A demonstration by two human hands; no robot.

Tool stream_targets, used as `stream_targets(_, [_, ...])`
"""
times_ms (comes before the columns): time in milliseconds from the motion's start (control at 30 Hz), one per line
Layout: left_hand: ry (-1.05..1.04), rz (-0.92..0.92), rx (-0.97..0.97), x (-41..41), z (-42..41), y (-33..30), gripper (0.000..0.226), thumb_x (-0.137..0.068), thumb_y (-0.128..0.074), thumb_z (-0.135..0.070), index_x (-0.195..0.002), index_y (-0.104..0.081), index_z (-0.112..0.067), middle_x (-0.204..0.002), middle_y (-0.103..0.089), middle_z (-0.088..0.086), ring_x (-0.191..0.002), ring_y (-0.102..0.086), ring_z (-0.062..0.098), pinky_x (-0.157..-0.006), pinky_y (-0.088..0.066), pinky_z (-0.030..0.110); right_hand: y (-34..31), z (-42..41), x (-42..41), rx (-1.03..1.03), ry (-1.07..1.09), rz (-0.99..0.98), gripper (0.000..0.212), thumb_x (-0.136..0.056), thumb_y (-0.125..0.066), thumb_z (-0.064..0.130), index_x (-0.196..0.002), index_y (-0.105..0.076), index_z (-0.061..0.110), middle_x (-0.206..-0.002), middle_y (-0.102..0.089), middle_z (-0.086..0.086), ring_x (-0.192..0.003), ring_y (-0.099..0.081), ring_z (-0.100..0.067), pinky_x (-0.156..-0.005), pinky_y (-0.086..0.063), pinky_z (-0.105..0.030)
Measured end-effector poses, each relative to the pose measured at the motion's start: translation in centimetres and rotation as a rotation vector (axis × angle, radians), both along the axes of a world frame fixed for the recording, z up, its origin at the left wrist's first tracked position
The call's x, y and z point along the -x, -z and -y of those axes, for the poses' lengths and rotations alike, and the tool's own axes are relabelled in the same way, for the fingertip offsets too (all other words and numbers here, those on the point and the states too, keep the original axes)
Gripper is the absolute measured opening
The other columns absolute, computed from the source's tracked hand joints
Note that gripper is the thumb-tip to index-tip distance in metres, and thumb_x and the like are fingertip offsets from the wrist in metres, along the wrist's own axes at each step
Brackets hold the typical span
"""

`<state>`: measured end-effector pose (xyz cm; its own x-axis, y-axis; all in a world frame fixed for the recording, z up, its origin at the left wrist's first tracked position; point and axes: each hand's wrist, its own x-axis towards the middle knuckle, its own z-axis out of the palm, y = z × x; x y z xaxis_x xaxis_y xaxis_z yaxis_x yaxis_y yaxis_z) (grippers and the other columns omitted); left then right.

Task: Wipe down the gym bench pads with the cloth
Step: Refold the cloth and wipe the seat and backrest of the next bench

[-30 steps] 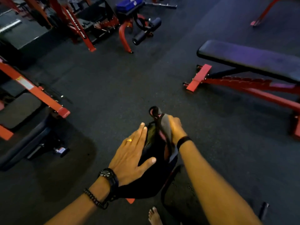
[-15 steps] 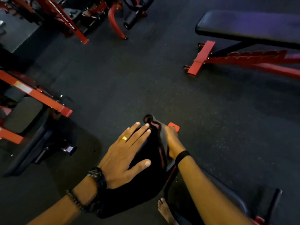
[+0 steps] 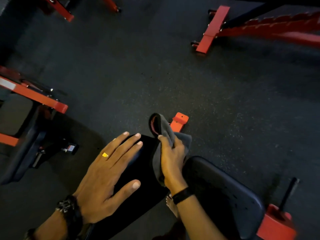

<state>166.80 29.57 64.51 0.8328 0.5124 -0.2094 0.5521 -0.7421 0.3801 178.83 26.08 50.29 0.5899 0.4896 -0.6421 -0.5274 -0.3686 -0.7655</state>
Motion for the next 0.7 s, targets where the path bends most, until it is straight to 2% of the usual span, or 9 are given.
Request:
stream_targets(100, [-0.021,0.007,0.013,0.0,0.1,0.2,0.068,-0.090,-0.046,-0.042,-0.150,-0.035,-0.011,-0.160,-0.027,-0.001,-0.149,-0.021,0.026,-0.116,-0.025,0.048,3.5,-0.4,-0.9,0.138,0.123,-0.087,0.027,-0.077,-0.066,0.041,-0.081,-0.067,0.015,-0.087,-0.068,-0.011,-0.087,-0.061,-0.023,-0.080,-0.049,-0.037])
stream_targets(200, [-0.019,0.001,0.005,-0.2,0.0,0.2,0.067,-0.089,-0.047,-0.040,-0.148,-0.037,-0.009,-0.160,-0.028,0.001,-0.149,-0.022,0.028,-0.117,-0.025,0.048,7.4,-1.0,-3.1,0.278,0.048,-0.286,0.056,-0.067,-0.067,0.048,-0.101,-0.073,0.005,-0.087,-0.071,-0.013,-0.085,-0.065,-0.028,-0.079,-0.055,-0.044])
stream_targets(267, [-0.006,-0.005,-0.016,-0.2,0.0,0.2,0.067,-0.088,-0.048,-0.038,-0.146,-0.039,-0.007,-0.159,-0.030,0.003,-0.148,-0.023,0.029,-0.118,-0.025,0.045,7.2,-1.0,-2.3,0.230,0.034,-0.215,0.052,-0.072,-0.067,0.046,-0.104,-0.072,0.005,-0.081,-0.068,-0.004,-0.085,-0.064,-0.025,-0.078,-0.053,-0.039])
stream_targets(367, [-0.012,-0.008,-0.035,-0.5,0.2,0.2,0.065,-0.087,-0.049,-0.038,-0.145,-0.042,-0.007,-0.158,-0.031,0.004,-0.148,-0.024,0.030,-0.119,-0.023,0.043,4.5,0.3,0.2,0.033,0.027,-0.048,0.056,-0.070,-0.056,0.056,-0.109,-0.064,0.017,-0.109,-0.064,0.000,-0.107,-0.057,-0.015,-0.094,-0.045,-0.033])
stream_targets(433, [0.008,-0.020,-0.055,-0.6,0.3,0.3,0.062,-0.090,-0.047,-0.041,-0.143,-0.045,-0.006,-0.158,-0.032,0.006,-0.148,-0.024,0.032,-0.120,-0.021,0.042,5.2,0.6,0.8,0.025,0.001,-0.040,0.039,-0.072,-0.053,0.057,-0.101,-0.055,0.032,-0.117,-0.060,0.000,-0.115,-0.054,-0.016,-0.100,-0.041,-0.035])
stream_targets(500, [0.012,-0.039,-0.051,-0.6,0.4,0.4,0.061,-0.095,-0.041,-0.047,-0.140,-0.048,-0.008,-0.158,-0.031,0.007,-0.147,-0.023,0.034,-0.120,-0.020,0.043,7.8,0.4,-0.5,0.127,0.095,-0.137,0.032,-0.073,-0.059,0.052,-0.095,-0.060,0.029,-0.108,-0.065,-0.006,-0.110,-0.060,-0.026,-0.094,-0.046,-0.038])
stream_targets(567, [0.011,-0.049,-0.052,-0.7,0.5,0.3,0.060,-0.096,-0.038,-0.051,-0.141,-0.049,-0.013,-0.158,-0.030,0.008,-0.148,-0.022,0.034,-0.120,-0.020,0.044,10.7,0.2,-2.6,0.276,0.086,-0.230,0.035,-0.084,-0.064,0.039,-0.101,-0.071,0.010,-0.103,-0.069,-0.016,-0.105,-0.063,-0.035,-0.084,-0.049,-0.037])
stream_targets(633, [0.020,-0.054,-0.052,-0.8,0.7,0.3,0.060,-0.096,-0.037,-0.053,-0.142,-0.046,-0.016,-0.158,-0.030,0.007,-0.148,-0.022,0.034,-0.120,-0.019,0.042,12.6,0.4,-3.7,0.368,-0.012,-0.247,0.034,-0.092,-0.059,0.028,-0.113,-0.069,0.003,-0.109,-0.068,-0.019,-0.109,-0.061,-0.038,-0.089,-0.049,-0.038])
stream_targets(700, [0.021,-0.057,-0.052,-0.8,0.5,0.1,0.060,-0.096,-0.036,-0.054,-0.142,-0.045,-0.018,-0.158,-0.030,0.008,-0.148,-0.022,0.035,-0.121,-0.018,0.041,11.6,0.3,-3.4,0.246,-0.063,-0.155,0.033,-0.090,-0.056,0.025,-0.117,-0.066,0.009,-0.107,-0.067,-0.012,-0.112,-0.061,-0.036,-0.096,-0.049,-0.042])
